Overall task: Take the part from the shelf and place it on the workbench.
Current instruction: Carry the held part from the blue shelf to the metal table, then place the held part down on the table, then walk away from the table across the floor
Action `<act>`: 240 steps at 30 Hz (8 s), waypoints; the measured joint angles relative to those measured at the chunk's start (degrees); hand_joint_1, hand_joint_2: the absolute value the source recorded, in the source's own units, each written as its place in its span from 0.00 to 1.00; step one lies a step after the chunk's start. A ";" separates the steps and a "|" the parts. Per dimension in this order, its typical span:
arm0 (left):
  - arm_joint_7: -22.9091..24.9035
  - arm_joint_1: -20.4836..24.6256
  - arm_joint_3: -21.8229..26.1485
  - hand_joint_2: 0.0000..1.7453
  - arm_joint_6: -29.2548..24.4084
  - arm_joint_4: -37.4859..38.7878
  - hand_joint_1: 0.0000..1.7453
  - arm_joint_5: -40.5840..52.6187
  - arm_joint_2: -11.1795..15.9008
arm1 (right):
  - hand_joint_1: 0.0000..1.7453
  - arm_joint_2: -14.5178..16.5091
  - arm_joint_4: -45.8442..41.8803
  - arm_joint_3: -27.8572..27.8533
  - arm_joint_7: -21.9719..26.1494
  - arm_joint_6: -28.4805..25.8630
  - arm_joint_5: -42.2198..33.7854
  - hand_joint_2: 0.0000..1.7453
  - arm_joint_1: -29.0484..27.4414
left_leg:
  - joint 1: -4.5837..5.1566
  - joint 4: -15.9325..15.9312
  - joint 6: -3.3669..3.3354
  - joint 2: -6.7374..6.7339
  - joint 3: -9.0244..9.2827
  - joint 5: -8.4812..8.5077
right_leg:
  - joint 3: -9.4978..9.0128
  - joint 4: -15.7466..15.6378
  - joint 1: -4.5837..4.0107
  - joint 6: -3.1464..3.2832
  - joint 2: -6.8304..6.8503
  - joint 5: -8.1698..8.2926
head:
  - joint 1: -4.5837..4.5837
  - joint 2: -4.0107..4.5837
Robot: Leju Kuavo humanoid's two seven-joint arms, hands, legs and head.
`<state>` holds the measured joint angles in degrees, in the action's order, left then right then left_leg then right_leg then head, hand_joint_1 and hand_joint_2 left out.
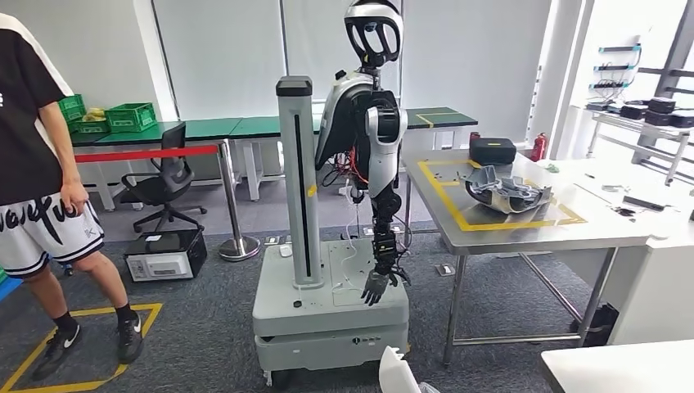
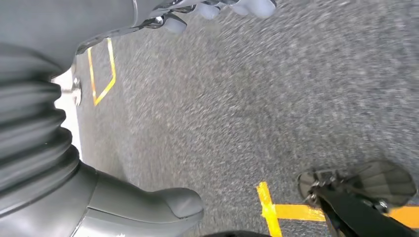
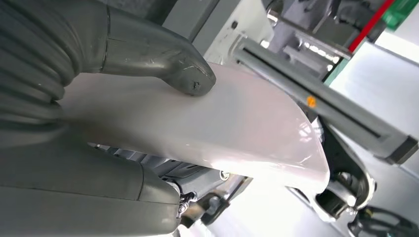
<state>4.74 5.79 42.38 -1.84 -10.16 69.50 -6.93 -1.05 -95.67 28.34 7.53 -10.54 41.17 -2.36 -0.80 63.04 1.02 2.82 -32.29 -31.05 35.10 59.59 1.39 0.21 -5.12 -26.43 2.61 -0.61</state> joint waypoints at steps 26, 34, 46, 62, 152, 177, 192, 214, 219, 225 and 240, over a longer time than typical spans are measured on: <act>0.70 3.14 -0.22 1.00 2.40 0.02 0.00 2.30 -0.70 | 1.00 -1.34 18.04 -6.75 -5.55 7.82 4.36 1.00 36.22 | 0.27 10.73 0.50 -3.13 -5.38 -5.75 | 0.52 -0.71 -0.21 0.55 3.49 1.21 | -0.25 0.00; 0.99 2.54 -0.23 1.00 2.36 0.17 0.00 2.48 -0.68 | 1.00 -1.42 26.37 -8.02 -4.96 7.12 5.51 1.00 39.16 | -0.35 -3.21 0.02 2.37 -0.06 2.01 | 1.93 -0.56 0.57 -2.20 -2.47 2.23 | -0.30 -0.01; 0.69 2.47 -0.43 1.00 2.76 0.07 0.00 3.42 -0.52 | 1.00 -1.49 33.39 -8.23 -4.63 5.59 6.09 1.00 39.92 | 0.80 -3.66 -2.27 -7.23 0.09 2.32 | 2.87 3.17 -0.77 -1.85 7.45 0.66 | -0.64 -0.01; 0.58 3.00 -2.26 1.00 3.91 0.05 0.00 4.65 -0.31 | 1.00 -2.60 38.22 -8.38 -3.22 0.72 4.85 1.00 39.78 | -0.22 -1.35 0.25 0.69 -1.07 2.29 | 1.56 -0.84 -0.34 -0.21 -0.28 2.66 | -0.58 -0.01; -1.65 2.73 0.43 0.00 0.87 0.00 0.00 1.51 0.34 | 0.00 5.44 75.47 -8.45 2.61 -8.41 13.80 0.00 55.74 | 0.30 -1.28 -2.17 -5.45 -4.55 4.92 | 0.59 5.38 0.15 -3.12 5.67 -2.90 | -0.83 -0.02; -1.28 3.04 0.46 0.00 1.20 0.11 0.00 2.62 0.18 | 0.00 8.49 64.49 -5.39 10.04 -8.10 5.81 0.00 53.58 | 0.63 -3.57 -2.68 -2.91 -0.64 3.37 | 8.02 7.78 -0.48 -1.96 4.52 -1.55 | -0.83 -0.02; -2.18 2.87 0.50 0.00 1.29 0.27 0.00 2.98 -0.02 | 0.00 8.22 63.53 -2.05 12.22 -8.47 4.11 0.00 52.14 | 0.21 2.22 0.27 -1.51 -8.46 4.24 | -3.57 -2.34 -0.91 1.18 5.13 -0.73 | -0.77 -0.02; -1.94 2.76 0.58 0.00 1.99 0.26 0.00 3.08 0.10 | 0.00 7.11 63.43 -0.72 12.23 -9.25 3.21 0.00 50.53 | 0.78 -3.06 -2.55 2.31 -3.88 5.88 | 2.05 5.25 -1.57 0.54 2.28 -1.08 | -0.76 -0.02; -2.03 2.41 0.60 0.00 2.28 0.33 0.00 3.36 -0.02 | 0.00 7.16 63.42 -0.08 12.23 -9.00 3.20 0.00 50.76 | 0.40 -3.30 -1.09 5.02 -4.86 6.55 | -0.58 -1.06 -1.54 0.60 1.44 0.40 | -0.80 -0.02; -2.17 2.38 0.60 0.00 2.45 0.41 0.00 3.71 0.03 | 0.00 7.33 63.42 0.28 12.21 -8.77 3.09 0.00 50.74 | 0.19 10.39 0.78 -2.27 -11.21 -0.21 | -1.51 -2.31 -1.23 1.19 6.47 0.81 | -0.66 -0.02; -3.23 2.51 0.37 0.00 1.61 0.36 0.00 2.91 -0.54 | 0.00 5.50 62.47 2.24 11.33 -9.97 1.49 0.00 48.68 | 0.06 -3.32 -2.61 -1.02 -3.99 6.04 | 4.98 14.52 -0.84 -2.04 5.53 -8.30 | -0.84 -0.02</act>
<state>1.51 8.29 42.75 -0.23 -9.80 72.41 -7.47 4.45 -33.20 30.58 18.86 -20.51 42.65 46.32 -0.73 59.72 -1.59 1.81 -36.28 -25.01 40.08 74.11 0.55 -1.84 0.41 -34.73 1.78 -0.63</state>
